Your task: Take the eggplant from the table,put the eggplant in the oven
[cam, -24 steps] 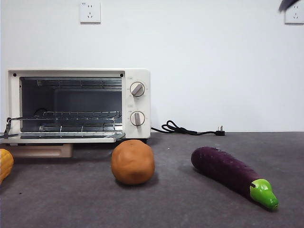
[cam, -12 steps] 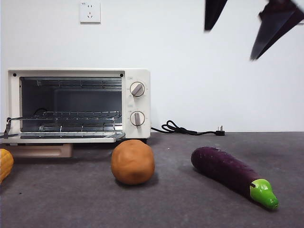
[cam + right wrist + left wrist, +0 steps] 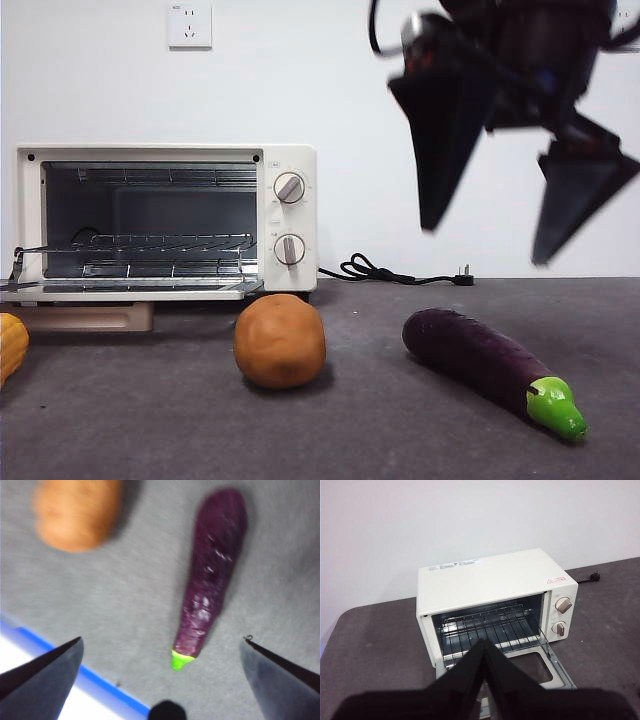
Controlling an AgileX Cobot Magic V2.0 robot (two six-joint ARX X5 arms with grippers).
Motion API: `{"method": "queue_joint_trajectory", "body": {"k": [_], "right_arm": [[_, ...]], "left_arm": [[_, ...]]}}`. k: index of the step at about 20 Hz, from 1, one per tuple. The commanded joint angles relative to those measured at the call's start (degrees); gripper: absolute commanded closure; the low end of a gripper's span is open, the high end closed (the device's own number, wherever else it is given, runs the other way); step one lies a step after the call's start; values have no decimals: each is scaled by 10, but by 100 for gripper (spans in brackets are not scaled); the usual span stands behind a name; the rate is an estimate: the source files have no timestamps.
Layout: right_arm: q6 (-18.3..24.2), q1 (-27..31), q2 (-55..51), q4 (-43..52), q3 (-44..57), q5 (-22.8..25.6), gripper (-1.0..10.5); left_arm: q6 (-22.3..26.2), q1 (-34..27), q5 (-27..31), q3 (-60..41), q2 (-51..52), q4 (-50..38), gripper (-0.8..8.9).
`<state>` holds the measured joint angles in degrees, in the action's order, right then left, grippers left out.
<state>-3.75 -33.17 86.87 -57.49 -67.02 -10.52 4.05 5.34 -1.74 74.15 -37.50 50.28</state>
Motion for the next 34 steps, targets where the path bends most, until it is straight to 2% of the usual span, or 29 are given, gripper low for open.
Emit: {"method": "queue_joint_trajectory", "body": {"k": [1,10,13,16,17,18,34], "right_arm": [[-23,-2,3,30,44,1,384],[-61,-2,3,131,142,5,387],[-72,-2,3,152,157,15,485],[-82,-2,3,157,158,33,512],[-83,-2,3,157,158,33,588],[-83,-2,3,158,158,34,618],[-98,-2,4,158,159,35,634]], "left_arm": [[7,-1,-2,-5,1,-5,819],[7,0,-18,-5,1,-3,819],[7,0,-18,-5,1,-3,819],[7,0,-18,-5,1,-2,819],[8,0,-18,-5,1,-2,819],[10,0,-18,-5,1,-2,819],[16,0,-17,-5,1,-2,819]]}}
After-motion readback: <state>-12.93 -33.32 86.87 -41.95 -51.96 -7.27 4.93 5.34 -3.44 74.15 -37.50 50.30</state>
